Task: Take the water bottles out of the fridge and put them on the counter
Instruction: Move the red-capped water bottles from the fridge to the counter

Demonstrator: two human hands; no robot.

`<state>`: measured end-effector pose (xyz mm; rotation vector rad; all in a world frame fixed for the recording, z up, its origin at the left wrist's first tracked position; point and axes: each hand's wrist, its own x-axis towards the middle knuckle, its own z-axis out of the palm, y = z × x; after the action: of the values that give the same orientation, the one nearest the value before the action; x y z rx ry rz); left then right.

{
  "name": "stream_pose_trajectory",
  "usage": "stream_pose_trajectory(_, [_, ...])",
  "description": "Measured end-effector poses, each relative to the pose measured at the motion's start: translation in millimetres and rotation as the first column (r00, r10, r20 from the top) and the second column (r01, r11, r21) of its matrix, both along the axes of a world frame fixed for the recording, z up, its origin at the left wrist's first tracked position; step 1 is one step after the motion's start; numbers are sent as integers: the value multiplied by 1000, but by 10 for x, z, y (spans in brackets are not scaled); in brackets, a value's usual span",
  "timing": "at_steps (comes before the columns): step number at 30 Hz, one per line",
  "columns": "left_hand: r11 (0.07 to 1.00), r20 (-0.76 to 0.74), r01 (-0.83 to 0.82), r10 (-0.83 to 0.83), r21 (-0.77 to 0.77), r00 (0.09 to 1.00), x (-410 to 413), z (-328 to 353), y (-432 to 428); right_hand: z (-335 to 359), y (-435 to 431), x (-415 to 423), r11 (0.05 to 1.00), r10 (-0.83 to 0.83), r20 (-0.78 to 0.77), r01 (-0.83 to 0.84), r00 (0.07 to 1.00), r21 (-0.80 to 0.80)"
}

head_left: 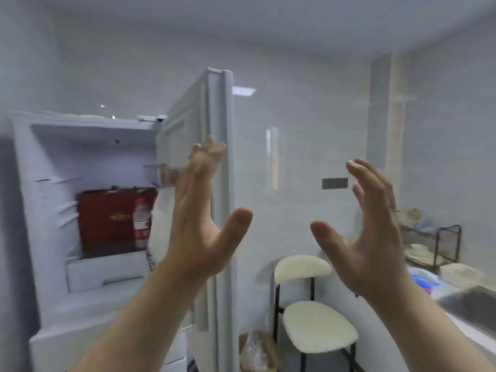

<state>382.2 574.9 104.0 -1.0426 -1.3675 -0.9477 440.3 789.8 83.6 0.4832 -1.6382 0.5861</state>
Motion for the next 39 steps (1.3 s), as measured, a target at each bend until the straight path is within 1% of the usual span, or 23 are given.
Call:
stream_pose_trajectory(3, [985,53,-163,160,52,986,-66,21,-841,67,-777,-309,988,150,-4,-150,989,35])
stream_pose_trajectory(5, [968,89,-238,231,79,969,-99,4,-1406,84,-1319,-496,969,240,-12,-239,971,60])
stream_pose_trajectory(8, [944,120,-315,304,94,945,-172,-16,-2081,72,-1986,-699,943,327,-14,-326,945,63])
stream_pose_trajectory(10, [930,117,-355,343,101,932,-255,-32,-2523,60,-2428,-860,924,381,-4,-380,925,49])
stream_pose_trajectory(15, [921,151,-373,355,115,923,-535,-95,-3362,-1,-3299,-1219,890,457,17,-457,889,-2])
stream_pose_trajectory(20, [925,179,-370,350,91,919,-939,-197,-3835,-56,-3838,-1623,889,457,95,-451,884,-81])
stream_pose_trajectory(25, [920,221,-376,346,109,912,-1491,-306,-4175,-130,-4247,-2217,896,441,145,-425,886,-127])
stream_pose_trajectory(30, [937,287,-325,279,127,916,-2205,-498,-4313,-349,-4599,-2911,887,439,240,-374,866,-272])
stream_pose_trajectory(33, [945,324,-307,258,111,910,-2715,-625,-4314,-517,-4699,-3390,875,431,239,-338,870,-347])
stream_pose_trajectory(36, [964,389,-240,178,117,904,-3266,-703,-4327,-629,-4749,-3918,843,441,241,-307,865,-442])
stream_pose_trajectory(39, [965,452,-234,159,117,878,-3740,-769,-4356,-690,-4808,-4336,817,438,249,-267,864,-511])
